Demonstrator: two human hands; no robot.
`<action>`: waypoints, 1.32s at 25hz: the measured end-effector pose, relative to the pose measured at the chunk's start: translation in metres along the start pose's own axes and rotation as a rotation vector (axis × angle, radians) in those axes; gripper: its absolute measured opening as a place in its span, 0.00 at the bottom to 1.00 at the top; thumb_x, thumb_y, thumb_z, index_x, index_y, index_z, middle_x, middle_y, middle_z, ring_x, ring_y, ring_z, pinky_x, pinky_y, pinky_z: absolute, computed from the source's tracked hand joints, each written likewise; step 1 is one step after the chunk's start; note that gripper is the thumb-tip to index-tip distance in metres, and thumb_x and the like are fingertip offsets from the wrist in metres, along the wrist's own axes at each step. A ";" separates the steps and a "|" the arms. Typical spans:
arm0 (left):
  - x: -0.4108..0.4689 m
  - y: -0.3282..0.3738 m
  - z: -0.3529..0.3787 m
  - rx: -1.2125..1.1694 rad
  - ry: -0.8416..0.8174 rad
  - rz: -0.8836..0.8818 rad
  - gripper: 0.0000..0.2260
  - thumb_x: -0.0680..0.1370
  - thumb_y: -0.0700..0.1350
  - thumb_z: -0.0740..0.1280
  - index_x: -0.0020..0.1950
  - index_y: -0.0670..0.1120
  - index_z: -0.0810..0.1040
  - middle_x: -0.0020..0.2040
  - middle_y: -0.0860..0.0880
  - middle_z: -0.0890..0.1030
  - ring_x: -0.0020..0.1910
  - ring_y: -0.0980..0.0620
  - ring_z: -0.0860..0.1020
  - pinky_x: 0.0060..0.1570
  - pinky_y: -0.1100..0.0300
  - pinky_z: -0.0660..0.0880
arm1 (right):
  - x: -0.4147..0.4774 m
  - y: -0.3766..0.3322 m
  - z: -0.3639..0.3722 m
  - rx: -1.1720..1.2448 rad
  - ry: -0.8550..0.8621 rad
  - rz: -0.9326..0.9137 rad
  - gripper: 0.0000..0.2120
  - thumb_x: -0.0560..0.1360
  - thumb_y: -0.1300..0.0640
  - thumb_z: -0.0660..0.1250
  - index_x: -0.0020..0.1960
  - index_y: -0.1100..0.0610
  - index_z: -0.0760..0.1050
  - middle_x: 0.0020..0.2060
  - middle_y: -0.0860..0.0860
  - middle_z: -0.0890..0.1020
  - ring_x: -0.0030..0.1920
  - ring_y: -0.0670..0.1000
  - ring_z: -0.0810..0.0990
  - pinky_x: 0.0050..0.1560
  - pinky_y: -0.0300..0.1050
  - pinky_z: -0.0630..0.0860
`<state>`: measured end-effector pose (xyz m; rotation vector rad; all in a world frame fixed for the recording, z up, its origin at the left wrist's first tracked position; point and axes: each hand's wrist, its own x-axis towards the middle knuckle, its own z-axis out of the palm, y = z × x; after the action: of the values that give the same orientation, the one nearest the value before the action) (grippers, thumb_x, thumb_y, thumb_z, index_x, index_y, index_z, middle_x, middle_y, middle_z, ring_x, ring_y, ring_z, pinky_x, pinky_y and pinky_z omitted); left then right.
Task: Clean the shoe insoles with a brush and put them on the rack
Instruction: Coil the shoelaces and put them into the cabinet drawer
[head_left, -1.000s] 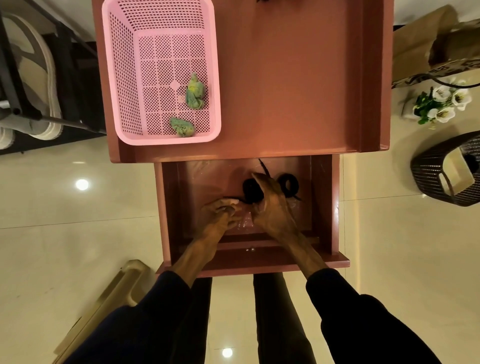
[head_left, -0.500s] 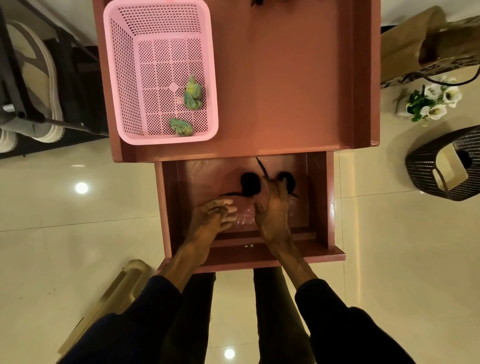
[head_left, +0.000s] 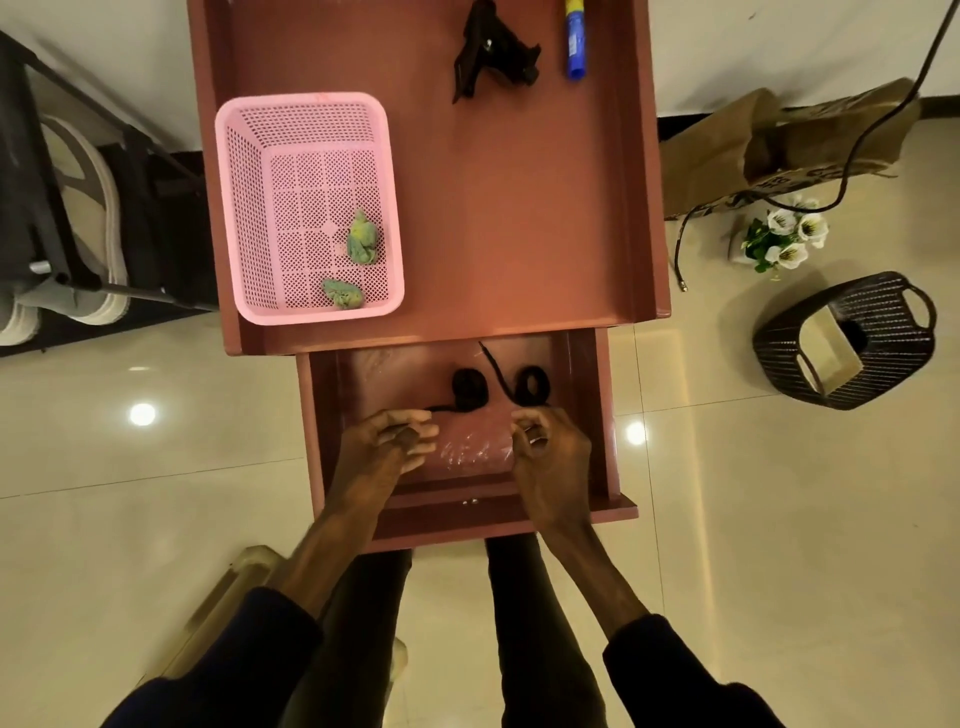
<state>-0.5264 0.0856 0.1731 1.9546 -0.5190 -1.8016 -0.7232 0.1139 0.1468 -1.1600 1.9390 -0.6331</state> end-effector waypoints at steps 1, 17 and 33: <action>-0.003 0.002 0.001 -0.008 -0.002 0.009 0.08 0.81 0.37 0.67 0.59 0.42 0.82 0.52 0.46 0.87 0.52 0.47 0.86 0.61 0.47 0.80 | 0.004 -0.003 -0.003 -0.001 -0.007 0.000 0.08 0.77 0.64 0.72 0.54 0.54 0.82 0.48 0.45 0.82 0.48 0.44 0.83 0.48 0.41 0.83; -0.016 0.107 0.024 -0.192 -0.065 0.192 0.10 0.79 0.41 0.69 0.60 0.42 0.81 0.52 0.46 0.87 0.52 0.46 0.86 0.56 0.52 0.81 | 0.071 -0.095 -0.059 0.099 0.008 -0.178 0.11 0.76 0.67 0.72 0.55 0.55 0.83 0.50 0.46 0.83 0.50 0.43 0.82 0.50 0.32 0.78; 0.104 0.280 0.085 0.237 0.370 0.626 0.23 0.72 0.45 0.79 0.65 0.47 0.79 0.59 0.51 0.82 0.55 0.52 0.81 0.53 0.61 0.80 | 0.288 -0.181 -0.085 -0.171 0.179 -0.426 0.14 0.78 0.67 0.67 0.63 0.63 0.77 0.57 0.57 0.80 0.56 0.51 0.79 0.55 0.40 0.79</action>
<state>-0.5977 -0.2101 0.2340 1.9143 -1.1008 -1.0053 -0.7841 -0.2230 0.2236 -1.6993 1.9334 -0.8278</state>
